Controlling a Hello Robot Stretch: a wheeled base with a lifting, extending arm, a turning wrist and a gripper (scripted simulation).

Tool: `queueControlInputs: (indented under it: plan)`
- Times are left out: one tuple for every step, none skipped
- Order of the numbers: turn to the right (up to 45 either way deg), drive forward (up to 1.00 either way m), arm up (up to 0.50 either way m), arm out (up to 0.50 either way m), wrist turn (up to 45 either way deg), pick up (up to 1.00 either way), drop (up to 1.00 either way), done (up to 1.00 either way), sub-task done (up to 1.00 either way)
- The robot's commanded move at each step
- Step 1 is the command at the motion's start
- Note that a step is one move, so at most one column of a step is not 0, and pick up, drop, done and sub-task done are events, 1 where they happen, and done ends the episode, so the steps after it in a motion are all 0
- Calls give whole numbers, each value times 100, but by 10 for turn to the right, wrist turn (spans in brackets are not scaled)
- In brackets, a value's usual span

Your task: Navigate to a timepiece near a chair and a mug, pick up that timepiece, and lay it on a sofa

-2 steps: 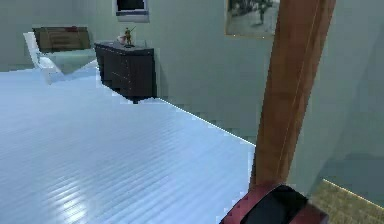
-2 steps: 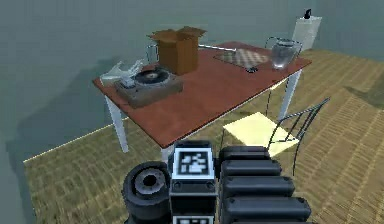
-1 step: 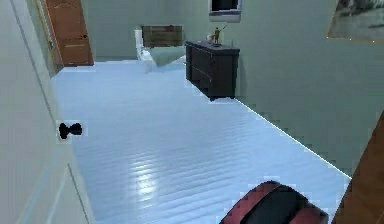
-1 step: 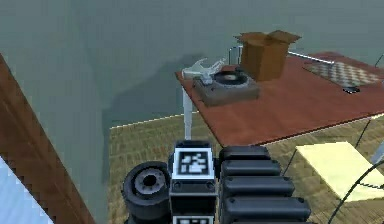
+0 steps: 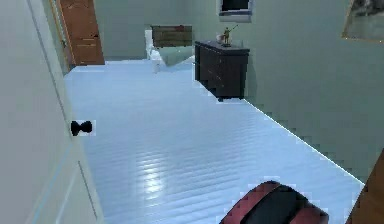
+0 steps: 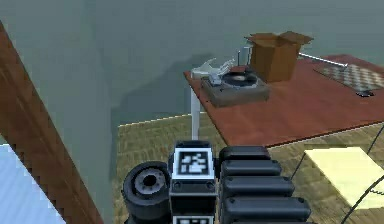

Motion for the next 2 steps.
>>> queueControlInputs:
  plan:
    - [450,0,0,0,0,0,0,0,0]
    - [270,0,0,0,0,0,0,0,0]
